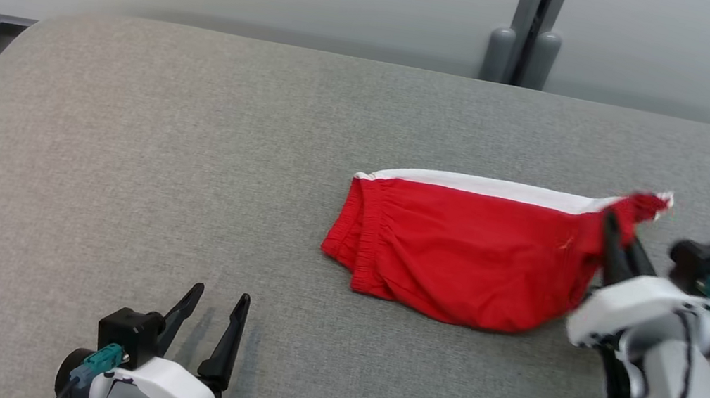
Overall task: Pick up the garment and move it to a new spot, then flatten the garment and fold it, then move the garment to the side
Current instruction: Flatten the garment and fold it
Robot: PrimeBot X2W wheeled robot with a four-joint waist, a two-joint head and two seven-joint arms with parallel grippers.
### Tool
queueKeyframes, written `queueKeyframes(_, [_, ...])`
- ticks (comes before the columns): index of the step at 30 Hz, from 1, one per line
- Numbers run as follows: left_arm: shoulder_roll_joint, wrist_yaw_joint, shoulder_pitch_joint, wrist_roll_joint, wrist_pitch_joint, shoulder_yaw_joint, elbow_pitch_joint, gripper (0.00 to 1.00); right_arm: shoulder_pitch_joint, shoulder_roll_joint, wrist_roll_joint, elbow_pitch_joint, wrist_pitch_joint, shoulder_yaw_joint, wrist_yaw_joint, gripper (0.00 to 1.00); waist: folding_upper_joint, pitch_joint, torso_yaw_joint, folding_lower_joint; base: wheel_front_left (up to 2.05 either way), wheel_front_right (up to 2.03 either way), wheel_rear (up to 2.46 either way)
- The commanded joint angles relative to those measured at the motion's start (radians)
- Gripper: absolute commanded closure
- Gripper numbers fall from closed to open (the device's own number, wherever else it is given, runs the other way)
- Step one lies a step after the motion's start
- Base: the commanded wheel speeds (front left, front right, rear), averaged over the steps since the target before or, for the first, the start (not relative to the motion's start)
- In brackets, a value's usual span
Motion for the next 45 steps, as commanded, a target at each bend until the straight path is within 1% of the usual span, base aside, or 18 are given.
queueKeyframes(1, [0.005, -0.003, -0.014, -0.006, 0.0, 0.0, 0.0, 0.0, -0.009, 0.008, 0.0, -0.01, 0.001, 0.018, 0.0, 1.0, -0.0001, 0.004, 0.011, 0.0, 0.0, 0.0, 0.0])
queueKeyframes(2, [0.005, -0.002, -0.015, -0.008, 0.0, -0.004, 0.001, 0.0, -0.021, 0.015, -0.003, -0.023, 0.001, 0.055, 0.0, 1.0, -0.0001, 0.004, 0.019, 0.0, 0.0, 0.0, 0.0])
queueKeyframes(3, [0.005, 0.002, -0.017, -0.016, 0.0, -0.011, 0.0, 0.0, -0.04, 0.027, 0.003, -0.048, 0.001, 0.137, 0.0, 1.0, -0.0001, 0.005, 0.037, 0.0, 0.0, 0.0, 0.0])
queueKeyframes(6, [0.005, 0.007, -0.014, -0.025, 0.0, -0.018, 0.002, 0.0, -0.043, 0.038, 0.038, -0.074, 0.001, 0.27, 0.0, 1.0, -0.0001, 0.003, 0.061, 0.0, 0.0, 0.0, 0.0])
queueKeyframes(9, [0.004, 0.008, -0.011, -0.028, 0.0, -0.024, 0.004, 0.0, -0.024, 0.041, 0.127, -0.097, 0.001, 0.418, 0.0, 1.0, -0.0001, 0.002, 0.08, 0.0, 0.0, 0.0, 0.0])
queueKeyframes(11, [0.004, 0.009, -0.012, -0.031, 0.0, -0.028, 0.004, 0.0, -0.012, 0.039, 0.183, -0.101, 0.001, 0.497, 0.0, 1.0, -0.0001, 0.003, 0.085, 0.0, 0.0, 0.0, 0.0])
queueKeyframes(12, [0.004, 0.01, -0.013, -0.032, 0.0, -0.03, 0.004, 0.0, -0.009, 0.037, 0.201, -0.103, 0.0, 0.526, 0.0, 0.95, -0.0001, 0.004, 0.087, 0.0, 0.0, 0.0, 0.0])
queueKeyframes(13, [0.004, 0.011, -0.014, -0.032, 0.0, -0.03, 0.005, 0.0, -0.003, 0.038, 0.225, -0.105, 0.0, 0.554, 0.0, 0.69, -0.0001, 0.004, 0.087, 0.0, 0.0, 0.0, 0.0])
queueKeyframes(14, [0.004, 0.013, -0.014, -0.031, 0.0, -0.03, 0.005, 0.0, 0.004, 0.038, 0.245, -0.109, 0.0, 0.576, 0.0, 0.52, -0.0001, 0.005, 0.086, 0.0, 0.0, 0.0, 0.0])
queueKeyframes(15, [0.005, 0.015, -0.015, -0.028, 0.0, -0.029, 0.005, 0.0, 0.006, 0.039, 0.26, -0.117, 0.001, 0.599, 0.0, 0.0, -0.0001, 0.004, 0.084, 0.0, 0.0, 0.0, 0.0])
queueKeyframes(18, [0.004, 0.018, -0.02, -0.016, 0.0, -0.024, 0.006, 0.0, 0.016, 0.04, 0.313, -0.151, 0.0, 0.631, 0.0, 0.0, -0.0001, 0.003, 0.069, 0.0, 0.0, 0.0, 0.0])
queueKeyframes(21, [0.004, 0.025, -0.021, -0.001, 0.0, -0.012, 0.0, 0.0, 0.028, 0.037, 0.32, -0.171, 0.001, 0.603, 0.0, 0.0, -0.0001, 0.0, 0.044, 0.0, 0.0, 0.0, 0.0])
queueKeyframes(24, [0.004, 0.034, -0.019, 0.024, 0.0, 0.01, -0.014, 0.0, 0.045, 0.038, 0.27, -0.172, 0.001, 0.505, 0.0, 0.0, -0.0001, -0.006, 0.016, 0.0, 0.0, 0.0, 0.0])
queueKeyframes(30, [0.004, 0.049, 0.004, 0.06, 0.0, 0.059, -0.046, 0.0, 0.132, 0.04, 0.115, -0.198, 0.0, 0.235, 0.0, 0.0, -0.0001, -0.017, -0.043, 0.0, 0.0, 0.0, 0.0])
queueKeyframes(34, [0.005, 0.062, 0.027, 0.096, 0.0, 0.094, -0.059, 0.0, 0.201, 0.041, 0.036, -0.223, 0.001, 0.103, 0.0, 0.0, -0.0001, -0.028, -0.074, 0.0, 0.0, 0.0, 0.0])
queueKeyframes(35, [0.005, 0.062, 0.027, 0.096, 0.0, 0.094, -0.059, 0.0, 0.201, 0.041, 0.036, -0.223, 0.001, 0.103, 0.0, 0.0, -0.0001, -0.028, -0.074, 0.0, 0.0, 0.0, 0.0])
queueKeyframes(40, [0.004, 0.081, 0.048, 0.129, 0.0, 0.129, -0.073, 0.0, 0.273, 0.041, -0.032, -0.244, 0.001, 0.006, 0.0, 0.0, -0.0001, -0.049, -0.104, 0.0, 0.0, 0.0, 0.0])
queueKeyframes(45, [0.005, 0.104, 0.082, 0.167, 0.0, 0.155, -0.097, 0.0, 0.334, 0.041, -0.07, -0.262, 0.001, -0.035, 0.0, 0.0, -0.0001, -0.075, -0.122, 0.0, 0.0, 0.0, 0.0])
